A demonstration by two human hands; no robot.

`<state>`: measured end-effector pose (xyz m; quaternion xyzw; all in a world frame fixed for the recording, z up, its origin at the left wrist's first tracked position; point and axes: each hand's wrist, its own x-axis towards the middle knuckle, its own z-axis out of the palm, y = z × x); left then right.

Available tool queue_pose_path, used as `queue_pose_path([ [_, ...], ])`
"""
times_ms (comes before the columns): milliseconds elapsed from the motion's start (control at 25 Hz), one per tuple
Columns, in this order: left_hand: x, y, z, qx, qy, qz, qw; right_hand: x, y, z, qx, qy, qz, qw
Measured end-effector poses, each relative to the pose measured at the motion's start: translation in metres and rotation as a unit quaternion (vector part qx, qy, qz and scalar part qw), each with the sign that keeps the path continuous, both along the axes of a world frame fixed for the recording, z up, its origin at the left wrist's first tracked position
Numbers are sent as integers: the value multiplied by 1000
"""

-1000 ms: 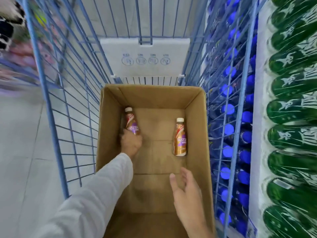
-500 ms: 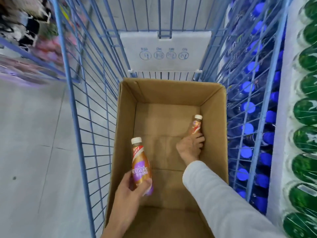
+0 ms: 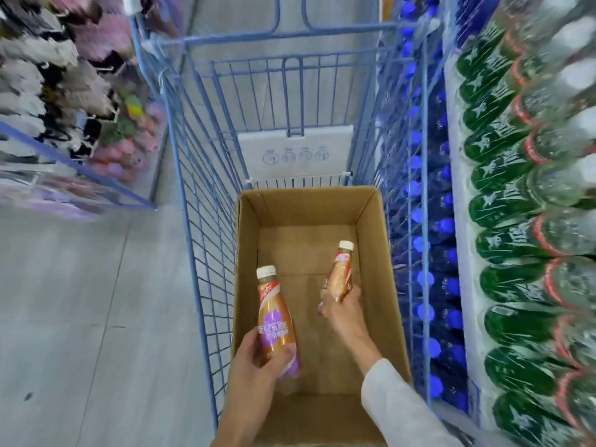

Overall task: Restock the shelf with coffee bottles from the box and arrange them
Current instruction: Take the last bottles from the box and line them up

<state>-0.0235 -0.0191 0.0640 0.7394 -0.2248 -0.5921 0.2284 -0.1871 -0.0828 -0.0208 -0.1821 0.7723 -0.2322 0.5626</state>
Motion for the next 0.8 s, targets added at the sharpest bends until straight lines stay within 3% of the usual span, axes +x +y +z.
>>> queue_pose_path([
  [320, 29, 38, 114, -166, 107, -114, 974, 33, 119, 198, -187, -18, -119, 975],
  [520, 25, 83, 169, -210, 161, -207, 942, 49, 226, 263, -234, 5, -219, 947],
  [800, -56, 164, 220, -223, 245, -404, 853, 25, 378, 324, -287, 66, -381, 876],
])
